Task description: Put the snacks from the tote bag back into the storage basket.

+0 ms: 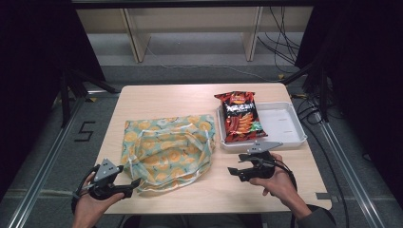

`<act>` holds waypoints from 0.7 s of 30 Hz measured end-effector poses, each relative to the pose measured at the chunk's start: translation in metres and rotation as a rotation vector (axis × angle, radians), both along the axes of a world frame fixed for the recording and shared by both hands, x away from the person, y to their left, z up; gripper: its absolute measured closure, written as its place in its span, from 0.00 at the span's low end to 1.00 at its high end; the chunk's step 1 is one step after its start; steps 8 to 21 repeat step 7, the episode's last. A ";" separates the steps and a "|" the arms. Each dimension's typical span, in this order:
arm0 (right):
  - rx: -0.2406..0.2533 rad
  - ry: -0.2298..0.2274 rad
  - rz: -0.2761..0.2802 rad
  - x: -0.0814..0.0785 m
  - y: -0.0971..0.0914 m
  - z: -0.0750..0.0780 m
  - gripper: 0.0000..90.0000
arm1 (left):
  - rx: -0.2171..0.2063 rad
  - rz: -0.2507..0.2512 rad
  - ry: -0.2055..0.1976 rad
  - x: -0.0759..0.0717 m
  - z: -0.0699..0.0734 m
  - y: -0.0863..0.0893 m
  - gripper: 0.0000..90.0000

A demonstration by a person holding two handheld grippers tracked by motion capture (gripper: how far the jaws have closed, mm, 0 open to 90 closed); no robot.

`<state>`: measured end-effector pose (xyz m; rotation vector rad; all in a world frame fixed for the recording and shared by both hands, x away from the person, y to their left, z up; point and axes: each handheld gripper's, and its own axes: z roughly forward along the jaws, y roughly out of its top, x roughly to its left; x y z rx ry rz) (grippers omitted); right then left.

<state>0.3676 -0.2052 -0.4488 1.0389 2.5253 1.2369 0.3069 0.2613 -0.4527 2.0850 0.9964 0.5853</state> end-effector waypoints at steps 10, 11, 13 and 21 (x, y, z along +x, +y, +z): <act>-0.009 -0.006 0.001 0.001 -0.001 -0.002 0.33 | -0.009 0.011 -0.001 0.000 0.000 0.000 0.22; -0.009 -0.006 0.001 0.001 -0.001 -0.002 0.33 | -0.009 0.011 -0.001 0.000 0.000 0.000 0.22; -0.009 -0.006 0.001 0.001 -0.001 -0.002 0.33 | -0.009 0.011 -0.001 0.000 0.000 0.000 0.22; -0.009 -0.006 0.001 0.001 -0.001 -0.002 0.33 | -0.009 0.011 -0.001 0.000 0.000 0.000 0.22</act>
